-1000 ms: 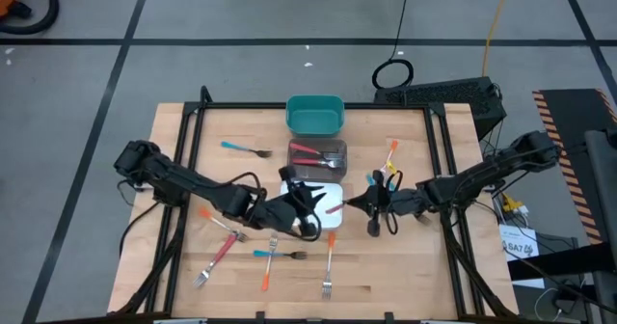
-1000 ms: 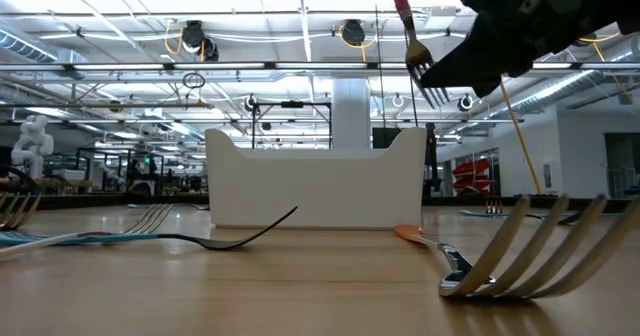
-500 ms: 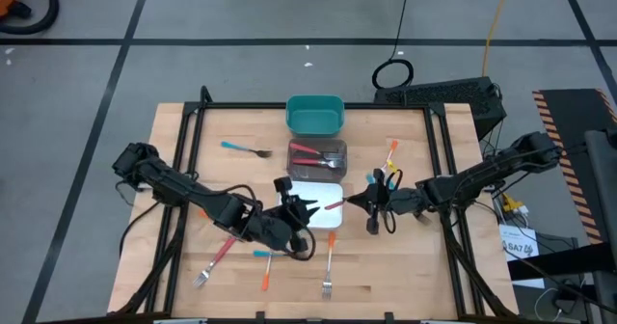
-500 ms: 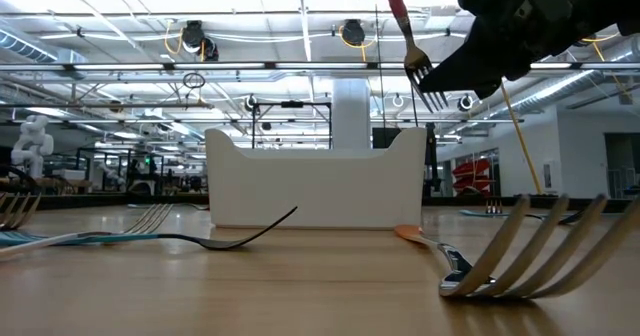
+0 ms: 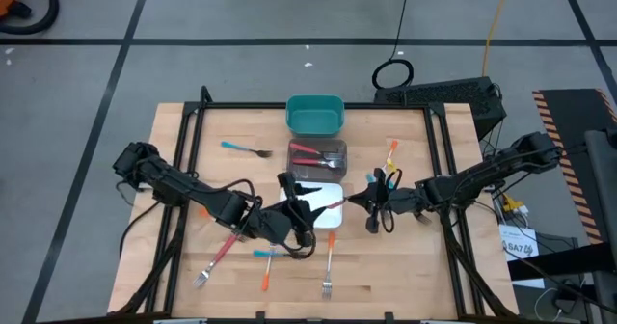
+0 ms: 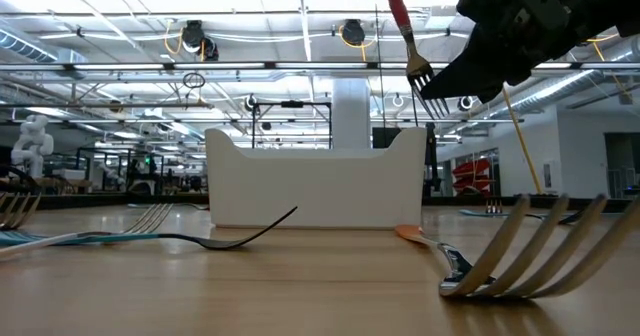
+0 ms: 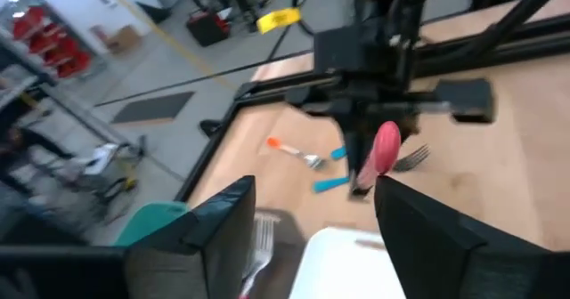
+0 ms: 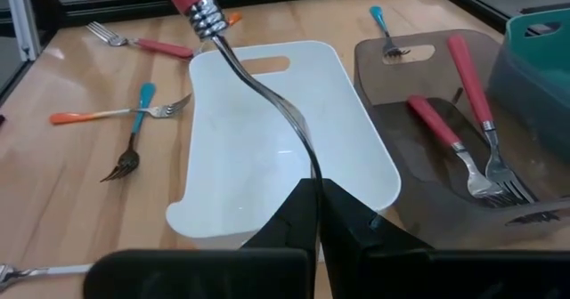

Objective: Sort silverware by color (type)
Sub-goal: Put the top pink fork into the black bin

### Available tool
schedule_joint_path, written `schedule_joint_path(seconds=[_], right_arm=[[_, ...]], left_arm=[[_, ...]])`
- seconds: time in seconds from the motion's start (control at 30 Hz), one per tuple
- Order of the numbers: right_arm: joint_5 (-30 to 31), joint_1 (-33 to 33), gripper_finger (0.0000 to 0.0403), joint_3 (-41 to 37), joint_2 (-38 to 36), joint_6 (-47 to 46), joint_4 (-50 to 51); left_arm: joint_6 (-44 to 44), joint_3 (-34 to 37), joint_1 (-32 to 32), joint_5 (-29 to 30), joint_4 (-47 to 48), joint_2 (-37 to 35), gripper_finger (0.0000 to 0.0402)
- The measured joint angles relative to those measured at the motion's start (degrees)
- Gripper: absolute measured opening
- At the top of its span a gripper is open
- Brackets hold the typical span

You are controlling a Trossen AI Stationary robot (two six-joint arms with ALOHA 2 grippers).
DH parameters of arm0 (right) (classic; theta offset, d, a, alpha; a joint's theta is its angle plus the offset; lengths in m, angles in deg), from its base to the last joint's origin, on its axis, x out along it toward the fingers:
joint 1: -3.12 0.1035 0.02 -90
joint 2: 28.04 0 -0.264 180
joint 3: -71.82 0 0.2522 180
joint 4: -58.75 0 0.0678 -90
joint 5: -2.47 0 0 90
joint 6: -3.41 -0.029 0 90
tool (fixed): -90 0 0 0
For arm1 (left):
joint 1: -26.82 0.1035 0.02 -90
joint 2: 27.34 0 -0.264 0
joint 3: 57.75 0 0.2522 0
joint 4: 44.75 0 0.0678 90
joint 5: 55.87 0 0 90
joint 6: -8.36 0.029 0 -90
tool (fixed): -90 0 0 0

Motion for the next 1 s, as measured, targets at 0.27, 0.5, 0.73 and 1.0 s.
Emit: schedule_joint_path(seconds=[0.27,0.5,0.73,1.0], right_arm=[[0.03,-0.14,0.0001,0.0,0.0,0.0,0.1],[0.06,-0.35,0.0002,0.0,0.0,-0.02,0.45],[0.24,-0.35,0.0003,0.0,0.0,-0.27,0.47],[0.29,-0.42,0.0003,0.0,0.0,-0.87,0.47]], left_arm=[[0.45,0.0,2.66,-8.91,-0.65,0.07,0.0241],[0.34,0.0,2.89,-9.11,-0.76,0.07,0.0241],[-0.64,0.0,3.16,-11.54,-1.04,0.07,0.0189],[-0.26,0.0,3.16,-12.56,-2.17,0.07,0.0141]])
